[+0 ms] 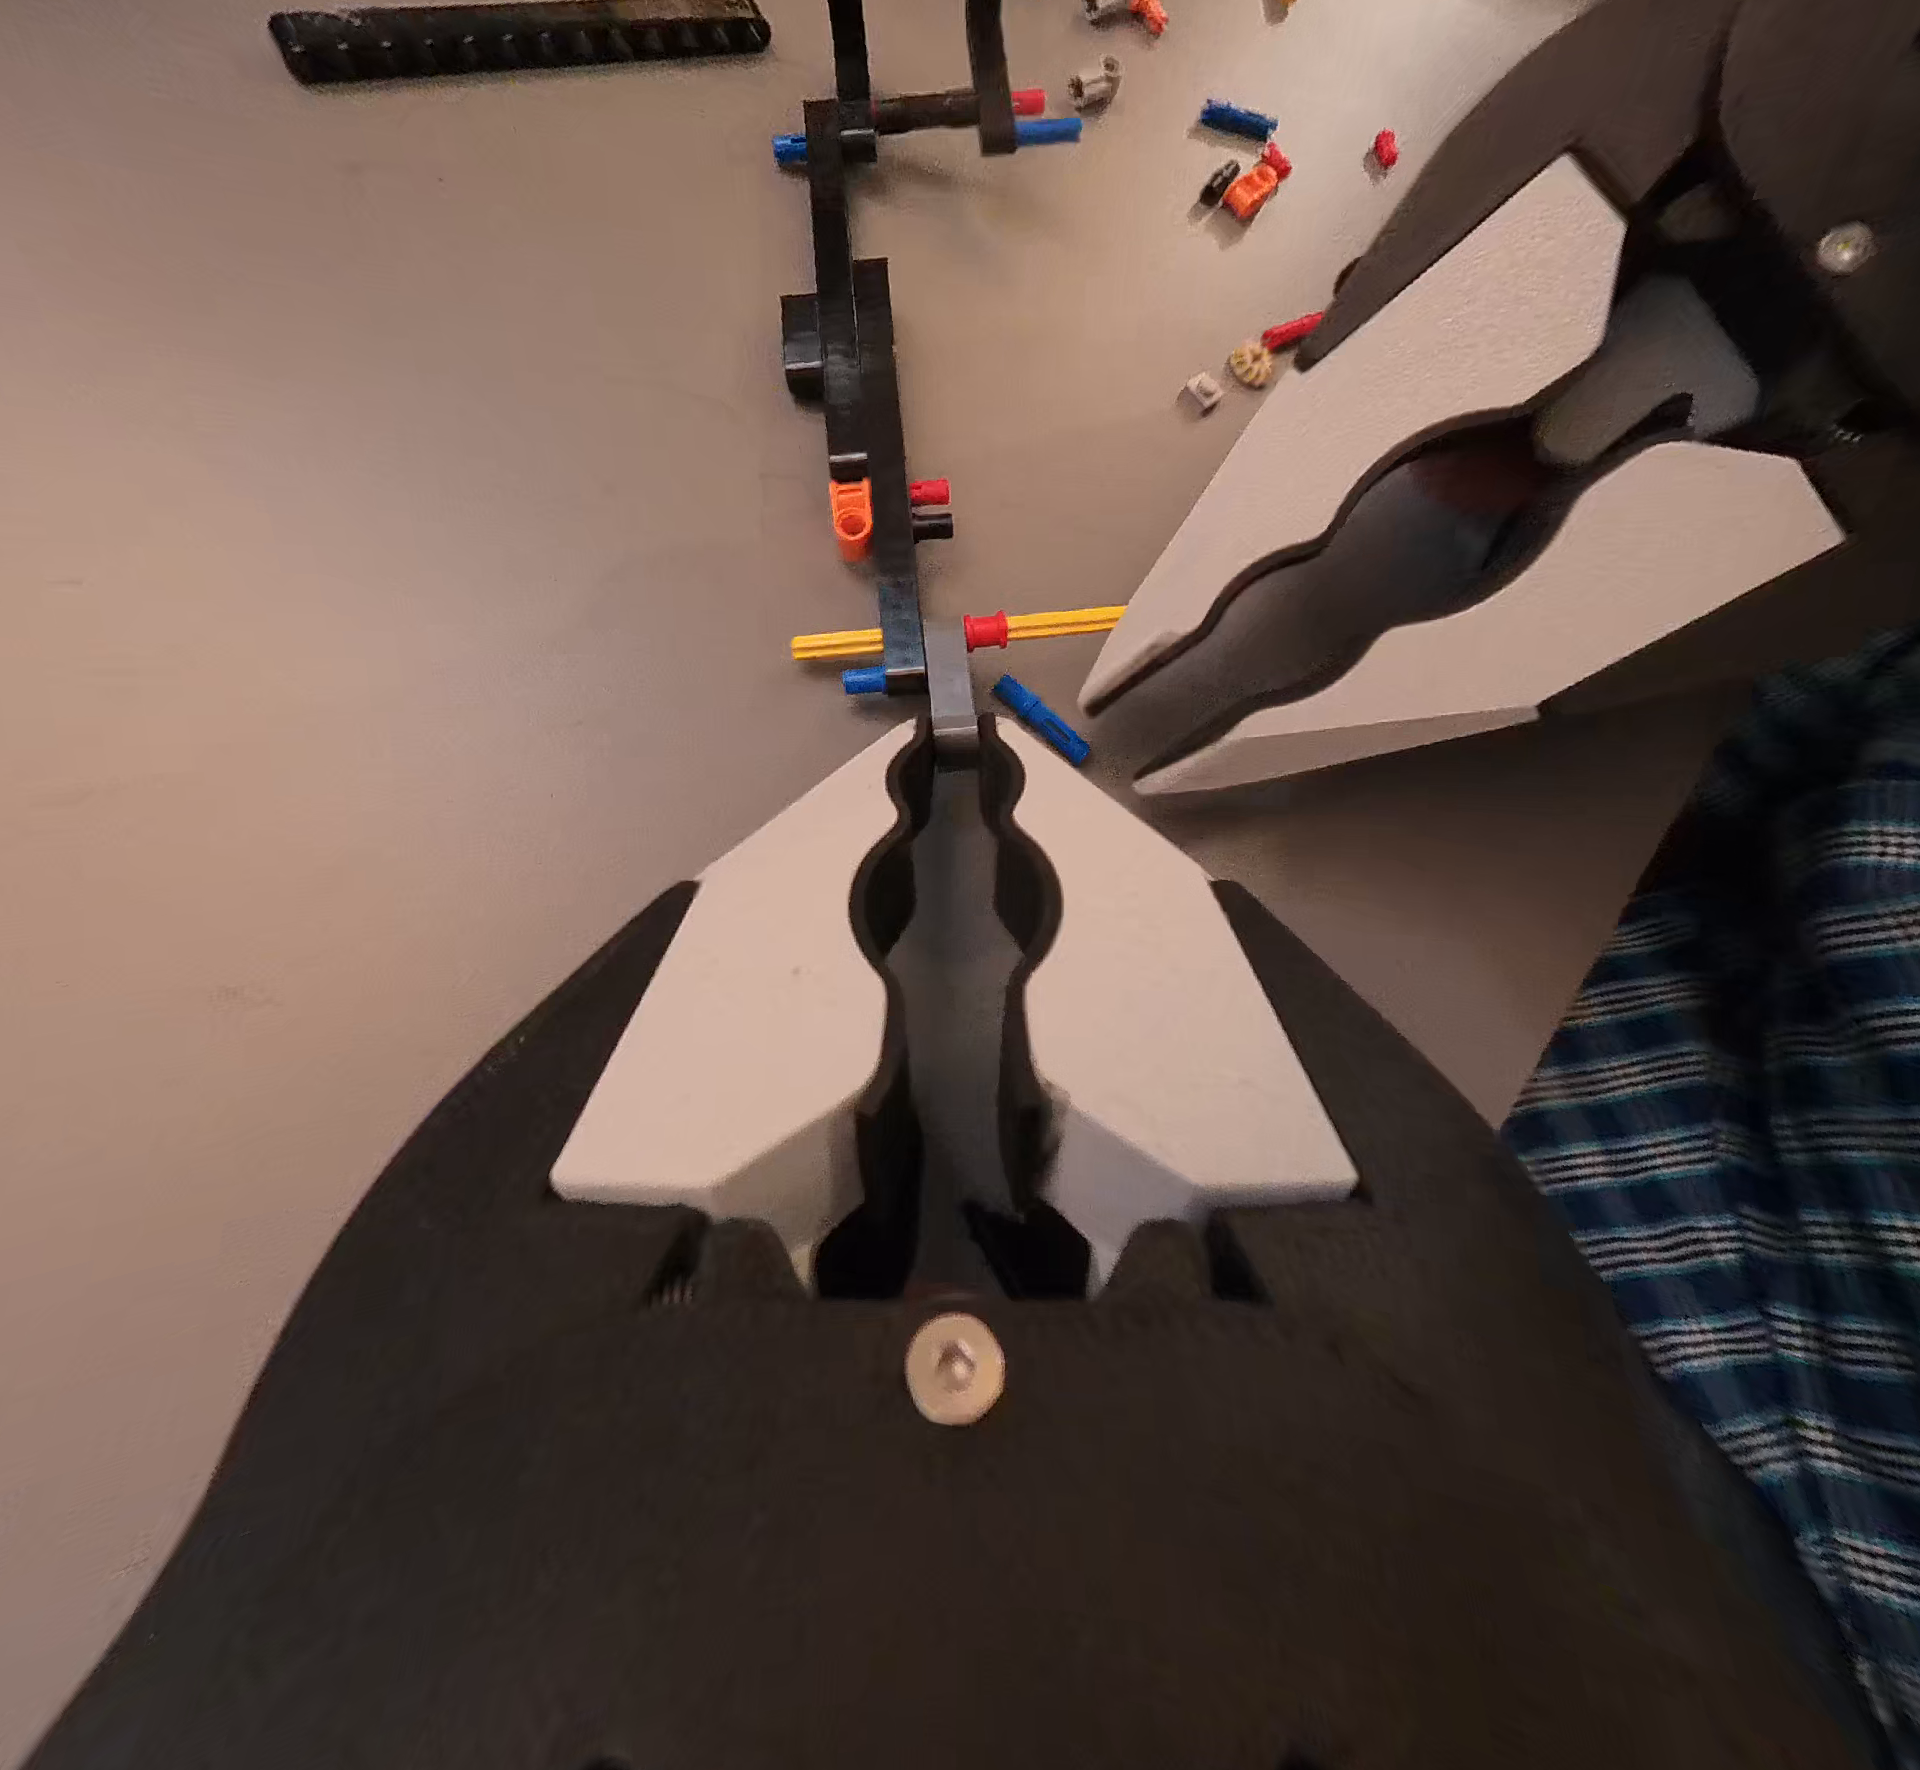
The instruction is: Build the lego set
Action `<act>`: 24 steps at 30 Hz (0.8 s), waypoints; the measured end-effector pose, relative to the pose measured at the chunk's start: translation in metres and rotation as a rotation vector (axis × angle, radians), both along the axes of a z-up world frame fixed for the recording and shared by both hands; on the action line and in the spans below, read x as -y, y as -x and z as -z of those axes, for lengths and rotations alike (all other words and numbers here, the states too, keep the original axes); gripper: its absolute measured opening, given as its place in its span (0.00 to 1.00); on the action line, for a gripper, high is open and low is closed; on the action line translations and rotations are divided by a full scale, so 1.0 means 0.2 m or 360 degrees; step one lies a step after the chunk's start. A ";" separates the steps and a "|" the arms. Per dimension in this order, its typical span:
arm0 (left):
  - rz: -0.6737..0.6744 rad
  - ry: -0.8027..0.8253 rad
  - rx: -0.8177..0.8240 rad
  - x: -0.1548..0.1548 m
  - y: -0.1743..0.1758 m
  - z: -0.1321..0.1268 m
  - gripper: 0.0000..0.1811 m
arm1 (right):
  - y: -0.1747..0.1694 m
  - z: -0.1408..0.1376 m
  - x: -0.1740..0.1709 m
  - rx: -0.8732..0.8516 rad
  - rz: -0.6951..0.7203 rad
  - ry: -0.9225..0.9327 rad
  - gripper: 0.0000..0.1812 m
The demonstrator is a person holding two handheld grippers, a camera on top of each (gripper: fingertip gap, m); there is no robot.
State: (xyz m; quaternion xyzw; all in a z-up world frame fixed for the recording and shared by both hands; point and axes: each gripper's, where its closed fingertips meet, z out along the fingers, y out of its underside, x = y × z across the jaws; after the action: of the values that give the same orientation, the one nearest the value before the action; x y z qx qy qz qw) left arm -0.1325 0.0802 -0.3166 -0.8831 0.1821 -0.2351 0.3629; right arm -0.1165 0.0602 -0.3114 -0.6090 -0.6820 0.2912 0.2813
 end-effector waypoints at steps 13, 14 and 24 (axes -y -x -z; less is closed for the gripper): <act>-0.0182 -0.0124 -0.0326 -0.06 0.07 0.03 0.03 | -0.05 0.03 -0.02 0.0035 0.0242 0.0082 0.13; -0.0185 -0.0116 -0.0343 -0.06 0.07 0.04 0.03 | -0.04 0.04 -0.02 0.0038 0.0253 0.0067 0.14; -0.0145 -0.0107 -0.0318 -0.05 0.04 0.04 0.05 | 0.00 0.07 -0.04 0.0062 0.0190 -0.0101 0.01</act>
State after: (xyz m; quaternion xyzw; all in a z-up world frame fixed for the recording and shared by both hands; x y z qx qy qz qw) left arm -0.1403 0.0903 -0.3238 -0.8969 0.1848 -0.1230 0.3826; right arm -0.1175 0.0686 -0.3257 -0.6448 -0.6588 0.2403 0.3042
